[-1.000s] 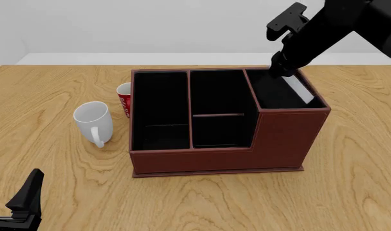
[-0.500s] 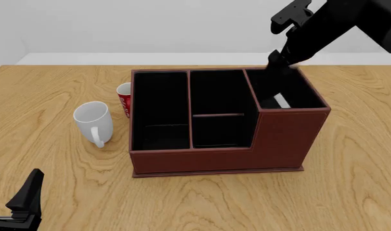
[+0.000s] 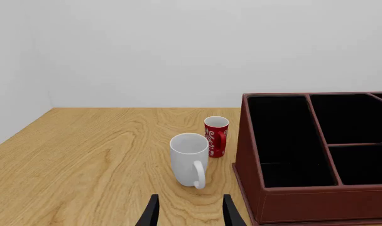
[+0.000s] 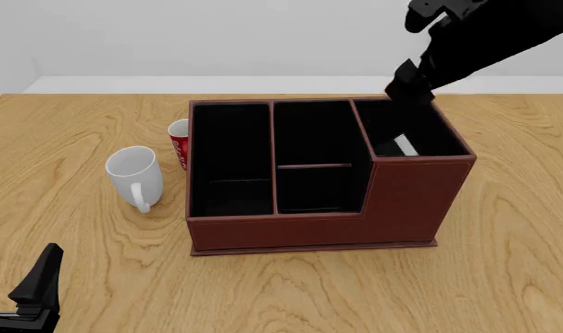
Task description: Pick up the book and place it in the right compartment of the caddy.
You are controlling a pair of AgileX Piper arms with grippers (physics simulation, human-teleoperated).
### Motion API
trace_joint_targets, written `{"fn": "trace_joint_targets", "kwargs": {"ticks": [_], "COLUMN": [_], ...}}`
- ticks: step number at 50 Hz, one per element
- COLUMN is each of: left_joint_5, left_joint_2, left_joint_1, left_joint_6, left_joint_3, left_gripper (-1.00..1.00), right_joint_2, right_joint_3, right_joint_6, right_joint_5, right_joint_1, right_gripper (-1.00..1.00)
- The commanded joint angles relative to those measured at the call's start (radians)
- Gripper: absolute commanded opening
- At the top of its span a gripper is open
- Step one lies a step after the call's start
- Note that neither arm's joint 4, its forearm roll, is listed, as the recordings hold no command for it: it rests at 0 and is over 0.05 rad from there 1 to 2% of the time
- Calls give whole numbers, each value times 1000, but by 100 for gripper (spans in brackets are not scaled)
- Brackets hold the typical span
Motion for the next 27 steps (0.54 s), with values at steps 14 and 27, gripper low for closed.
{"fn": "trace_joint_targets", "kwargs": {"ticks": [14,27], "left_joint_5": [0,0], "left_joint_2": [0,0], "left_joint_1": [0,0], "left_joint_6": [0,0], "left_joint_3": [0,0], "left_gripper": [100,100], "right_joint_2": [-353,-480], "right_joint_3": [409,560], "right_joint_6": [52,116], "right_joint_5": [-220,-324], "right_joint_1": [62,27], "right_gripper": [100,100]}}
